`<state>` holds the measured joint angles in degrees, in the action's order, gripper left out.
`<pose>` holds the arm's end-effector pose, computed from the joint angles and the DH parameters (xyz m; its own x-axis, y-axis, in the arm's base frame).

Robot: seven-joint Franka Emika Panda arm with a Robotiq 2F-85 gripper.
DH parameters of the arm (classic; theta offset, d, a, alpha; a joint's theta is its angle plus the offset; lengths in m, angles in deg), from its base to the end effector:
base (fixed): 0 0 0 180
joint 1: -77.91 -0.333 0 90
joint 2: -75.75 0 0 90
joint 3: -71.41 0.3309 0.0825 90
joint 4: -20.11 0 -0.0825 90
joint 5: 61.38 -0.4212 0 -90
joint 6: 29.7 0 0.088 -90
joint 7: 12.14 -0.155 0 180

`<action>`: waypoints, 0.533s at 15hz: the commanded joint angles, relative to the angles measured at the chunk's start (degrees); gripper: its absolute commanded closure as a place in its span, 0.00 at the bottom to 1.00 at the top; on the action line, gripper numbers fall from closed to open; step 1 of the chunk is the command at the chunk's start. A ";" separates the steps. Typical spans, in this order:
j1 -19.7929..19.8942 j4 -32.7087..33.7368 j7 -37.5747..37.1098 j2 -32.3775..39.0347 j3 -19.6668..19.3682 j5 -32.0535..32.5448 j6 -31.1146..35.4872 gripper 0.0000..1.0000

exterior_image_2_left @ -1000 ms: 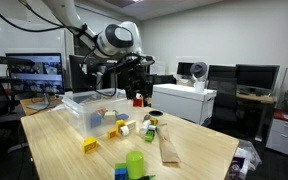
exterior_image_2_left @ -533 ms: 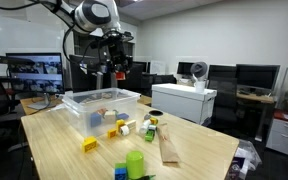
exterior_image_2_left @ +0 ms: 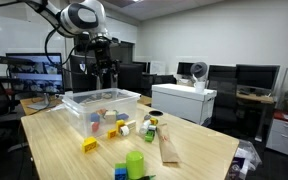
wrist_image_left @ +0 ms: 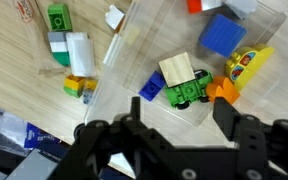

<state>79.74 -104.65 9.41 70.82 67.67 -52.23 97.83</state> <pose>0.5648 -0.0663 0.3906 0.9287 0.3641 0.0701 0.3486 -0.9217 0.1700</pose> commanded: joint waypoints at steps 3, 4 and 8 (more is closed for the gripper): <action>6.56 0.17 4.70 1.22 -7.60 -1.39 2.29 0.00; 7.76 -0.77 7.48 1.41 -9.06 -1.08 2.88 0.00; 13.15 -1.44 14.81 6.24 -14.26 2.23 2.45 0.00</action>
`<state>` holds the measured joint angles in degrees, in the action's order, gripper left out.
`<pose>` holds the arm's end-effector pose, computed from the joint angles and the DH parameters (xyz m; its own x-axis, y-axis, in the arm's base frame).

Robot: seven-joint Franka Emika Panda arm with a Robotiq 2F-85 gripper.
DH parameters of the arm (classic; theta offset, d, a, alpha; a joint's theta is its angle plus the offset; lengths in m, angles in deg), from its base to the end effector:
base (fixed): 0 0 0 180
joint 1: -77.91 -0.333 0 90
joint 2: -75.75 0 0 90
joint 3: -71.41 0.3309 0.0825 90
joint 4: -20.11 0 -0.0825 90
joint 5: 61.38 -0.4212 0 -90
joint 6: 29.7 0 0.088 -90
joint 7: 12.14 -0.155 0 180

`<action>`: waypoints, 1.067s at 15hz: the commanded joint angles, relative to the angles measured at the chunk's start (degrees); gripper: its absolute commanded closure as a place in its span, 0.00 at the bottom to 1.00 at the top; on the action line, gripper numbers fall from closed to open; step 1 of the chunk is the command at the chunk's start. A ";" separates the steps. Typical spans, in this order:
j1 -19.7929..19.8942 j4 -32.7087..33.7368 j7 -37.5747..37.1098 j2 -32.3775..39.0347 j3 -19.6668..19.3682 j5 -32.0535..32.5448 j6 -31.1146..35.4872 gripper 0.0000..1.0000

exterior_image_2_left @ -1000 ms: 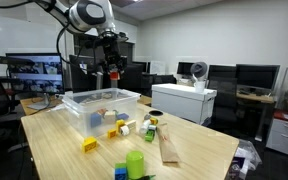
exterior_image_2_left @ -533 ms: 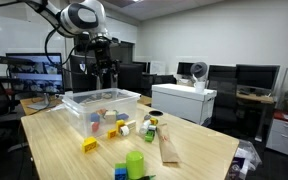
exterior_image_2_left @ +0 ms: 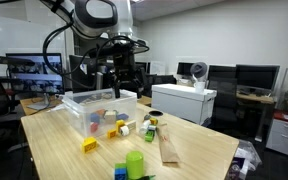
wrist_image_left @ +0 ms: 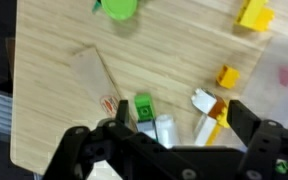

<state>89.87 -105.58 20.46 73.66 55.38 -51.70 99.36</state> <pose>0.4979 -0.2772 0.3562 0.9837 0.1799 0.0035 0.1771 -0.9717 0.1566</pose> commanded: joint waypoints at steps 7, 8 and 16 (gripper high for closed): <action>7.08 1.46 5.19 14.47 -2.45 4.64 2.47 0.00; 7.02 1.59 4.99 15.58 -2.22 5.28 3.06 0.00; 6.52 5.09 0.93 23.08 -1.95 13.47 2.72 0.27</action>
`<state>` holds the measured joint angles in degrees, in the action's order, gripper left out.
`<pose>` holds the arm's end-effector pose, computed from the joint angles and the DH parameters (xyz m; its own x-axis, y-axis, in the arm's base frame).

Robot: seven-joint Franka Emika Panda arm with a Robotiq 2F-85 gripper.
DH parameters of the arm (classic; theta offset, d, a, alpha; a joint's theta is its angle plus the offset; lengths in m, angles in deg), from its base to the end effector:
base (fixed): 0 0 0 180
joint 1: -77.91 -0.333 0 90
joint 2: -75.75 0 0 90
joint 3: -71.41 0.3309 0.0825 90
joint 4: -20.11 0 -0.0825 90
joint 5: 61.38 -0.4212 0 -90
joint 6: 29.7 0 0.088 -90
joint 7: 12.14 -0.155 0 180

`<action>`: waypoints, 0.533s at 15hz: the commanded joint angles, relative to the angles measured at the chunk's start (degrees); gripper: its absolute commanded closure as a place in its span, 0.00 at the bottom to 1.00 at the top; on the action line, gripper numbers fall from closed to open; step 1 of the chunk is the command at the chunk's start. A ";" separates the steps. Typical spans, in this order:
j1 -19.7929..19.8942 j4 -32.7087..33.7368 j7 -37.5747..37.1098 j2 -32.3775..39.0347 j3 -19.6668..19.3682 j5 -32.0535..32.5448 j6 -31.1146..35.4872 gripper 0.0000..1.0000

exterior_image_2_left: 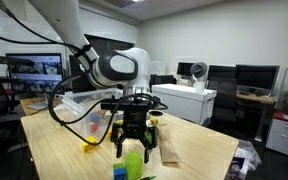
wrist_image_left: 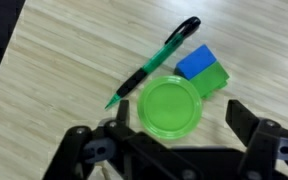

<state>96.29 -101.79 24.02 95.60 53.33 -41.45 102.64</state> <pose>0.4540 -0.3660 0.1833 0.9134 0.2186 -0.3434 0.2789 -0.9505 0.1368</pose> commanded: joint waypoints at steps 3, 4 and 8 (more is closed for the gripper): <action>-0.54 1.60 -5.38 0.83 -0.07 6.17 -1.25 0.40; -0.73 1.60 -6.22 0.48 -0.03 7.08 -1.55 0.47; -2.64 1.93 -13.38 -1.16 -0.26 11.85 -3.26 0.66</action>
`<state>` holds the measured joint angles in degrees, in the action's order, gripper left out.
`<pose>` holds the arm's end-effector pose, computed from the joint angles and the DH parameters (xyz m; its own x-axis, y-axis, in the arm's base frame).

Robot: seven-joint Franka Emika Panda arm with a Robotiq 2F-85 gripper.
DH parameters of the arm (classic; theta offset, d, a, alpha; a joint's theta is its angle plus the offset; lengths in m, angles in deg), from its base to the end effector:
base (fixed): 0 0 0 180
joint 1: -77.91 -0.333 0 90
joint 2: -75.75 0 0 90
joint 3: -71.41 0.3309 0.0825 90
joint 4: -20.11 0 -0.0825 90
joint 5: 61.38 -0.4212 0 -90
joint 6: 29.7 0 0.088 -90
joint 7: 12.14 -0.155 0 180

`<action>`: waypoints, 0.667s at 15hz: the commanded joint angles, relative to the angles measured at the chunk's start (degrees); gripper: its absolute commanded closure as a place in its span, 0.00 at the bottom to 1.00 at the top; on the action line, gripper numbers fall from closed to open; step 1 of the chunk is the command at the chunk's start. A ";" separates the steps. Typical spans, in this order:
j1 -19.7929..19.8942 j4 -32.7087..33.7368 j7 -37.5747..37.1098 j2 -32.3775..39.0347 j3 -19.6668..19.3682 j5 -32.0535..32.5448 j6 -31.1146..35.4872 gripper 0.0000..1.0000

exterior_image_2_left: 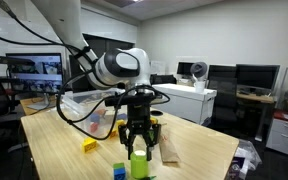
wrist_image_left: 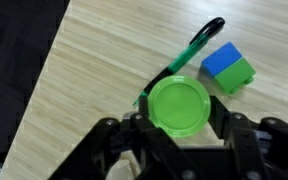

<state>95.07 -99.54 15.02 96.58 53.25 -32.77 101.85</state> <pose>0.4695 -0.3717 0.1921 0.9082 0.1620 -0.3859 0.2751 -0.9260 0.2586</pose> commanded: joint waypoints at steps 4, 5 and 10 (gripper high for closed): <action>-2.92 0.12 -6.72 -4.65 1.16 2.55 -5.69 0.66; -3.54 -0.21 -6.58 -7.01 2.13 1.50 -6.08 0.66; -6.48 -1.19 -3.80 -18.81 8.01 -5.37 -3.24 0.66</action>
<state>89.90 -98.03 9.69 85.77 58.50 -34.24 97.61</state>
